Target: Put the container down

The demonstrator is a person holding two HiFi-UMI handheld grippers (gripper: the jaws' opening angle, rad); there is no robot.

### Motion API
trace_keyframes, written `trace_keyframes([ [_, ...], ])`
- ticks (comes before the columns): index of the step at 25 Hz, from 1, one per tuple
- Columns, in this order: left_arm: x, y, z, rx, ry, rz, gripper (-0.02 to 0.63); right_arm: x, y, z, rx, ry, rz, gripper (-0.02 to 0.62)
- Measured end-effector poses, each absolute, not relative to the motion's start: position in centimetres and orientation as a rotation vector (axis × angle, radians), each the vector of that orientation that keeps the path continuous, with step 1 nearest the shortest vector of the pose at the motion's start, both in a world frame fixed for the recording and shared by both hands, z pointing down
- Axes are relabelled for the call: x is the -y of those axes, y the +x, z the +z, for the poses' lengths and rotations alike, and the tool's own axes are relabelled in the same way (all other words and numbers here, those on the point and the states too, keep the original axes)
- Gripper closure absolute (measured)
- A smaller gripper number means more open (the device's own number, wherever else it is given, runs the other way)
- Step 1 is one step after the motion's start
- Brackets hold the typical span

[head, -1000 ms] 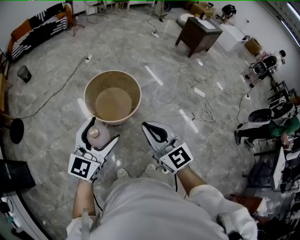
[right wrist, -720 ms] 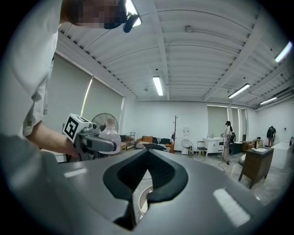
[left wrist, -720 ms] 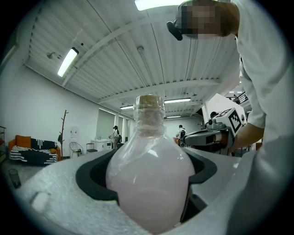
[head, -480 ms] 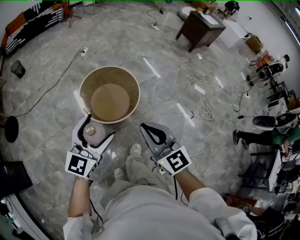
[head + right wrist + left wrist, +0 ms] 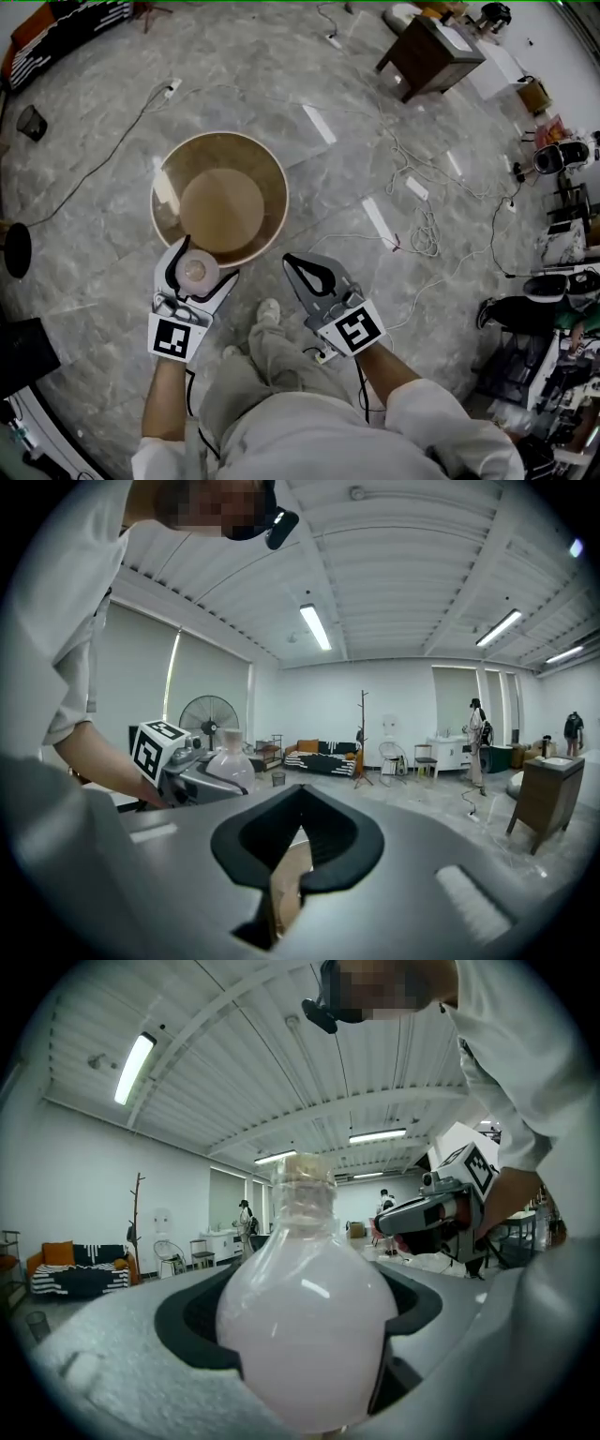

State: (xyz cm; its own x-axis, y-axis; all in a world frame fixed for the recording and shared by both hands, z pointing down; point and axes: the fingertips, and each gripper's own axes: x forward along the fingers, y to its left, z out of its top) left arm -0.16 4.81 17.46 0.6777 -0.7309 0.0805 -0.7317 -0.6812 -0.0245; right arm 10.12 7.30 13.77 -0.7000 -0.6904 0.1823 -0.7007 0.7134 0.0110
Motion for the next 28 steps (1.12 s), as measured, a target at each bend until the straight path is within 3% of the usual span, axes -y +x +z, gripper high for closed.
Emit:
trace_keyframes([
  [15,10.5,0.2,39.9,1.218,2.810,0.251,0.179,6.3,10.3,29.1,2.633,1.103,0.228,0.595],
  [28,18.1,-1.3,58.1,1.208,2.832,0.248,0.179,13.4,6.4,48.8,2.597,1.107,0.257,0.595],
])
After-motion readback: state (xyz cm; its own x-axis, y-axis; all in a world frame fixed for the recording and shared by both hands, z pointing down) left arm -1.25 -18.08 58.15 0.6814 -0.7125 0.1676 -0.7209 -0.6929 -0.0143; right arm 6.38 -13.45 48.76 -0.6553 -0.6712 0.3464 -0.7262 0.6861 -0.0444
